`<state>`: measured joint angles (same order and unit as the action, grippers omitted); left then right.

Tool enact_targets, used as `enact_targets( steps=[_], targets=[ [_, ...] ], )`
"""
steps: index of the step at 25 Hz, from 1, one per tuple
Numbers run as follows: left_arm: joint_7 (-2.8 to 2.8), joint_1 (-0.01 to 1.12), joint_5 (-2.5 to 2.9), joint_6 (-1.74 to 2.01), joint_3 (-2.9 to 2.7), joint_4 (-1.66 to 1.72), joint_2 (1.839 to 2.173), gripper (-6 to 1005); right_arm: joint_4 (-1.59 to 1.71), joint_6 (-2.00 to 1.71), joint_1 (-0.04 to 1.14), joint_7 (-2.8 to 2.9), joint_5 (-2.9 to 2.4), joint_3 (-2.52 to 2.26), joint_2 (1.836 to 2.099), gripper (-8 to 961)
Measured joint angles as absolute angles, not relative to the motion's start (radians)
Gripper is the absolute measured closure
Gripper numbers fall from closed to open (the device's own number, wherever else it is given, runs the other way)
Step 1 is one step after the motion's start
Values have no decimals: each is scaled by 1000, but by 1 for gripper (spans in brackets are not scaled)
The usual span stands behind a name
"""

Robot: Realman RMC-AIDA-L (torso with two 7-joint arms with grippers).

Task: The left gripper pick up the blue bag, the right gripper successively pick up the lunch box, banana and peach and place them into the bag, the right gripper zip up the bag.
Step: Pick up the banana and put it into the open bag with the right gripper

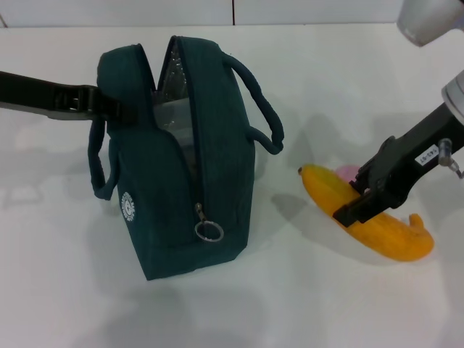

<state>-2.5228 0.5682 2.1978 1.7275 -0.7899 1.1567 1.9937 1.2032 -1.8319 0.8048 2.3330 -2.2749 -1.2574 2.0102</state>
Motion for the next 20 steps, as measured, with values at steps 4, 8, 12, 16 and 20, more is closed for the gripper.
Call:
enact_targets(
  steps=[4, 8, 12, 16, 20],
  targets=[
    [-2522, 568, 2198, 1727, -790, 1157, 1995, 966, 1209, -1835, 803, 2329, -2274, -1239, 2010, 503],
    [-2522, 568, 2198, 1727, -790, 1157, 1996, 966, 1230, -1857, 797, 2325, -2265, -1175, 2011, 500],
    [-2522, 567, 2198, 1727, -790, 1157, 1996, 966, 1250, -1874, 791, 2324, -2246, -1128, 2008, 497],
    [-2522, 566, 2198, 1727, -790, 1157, 1998, 966, 1303, -1924, 760, 2306, -2220, -990, 2004, 494],
    [-2522, 566, 2195, 1727, -790, 1157, 1999, 966, 1310, -1961, 744, 2287, -2157, -879, 1996, 492]
  ],
)
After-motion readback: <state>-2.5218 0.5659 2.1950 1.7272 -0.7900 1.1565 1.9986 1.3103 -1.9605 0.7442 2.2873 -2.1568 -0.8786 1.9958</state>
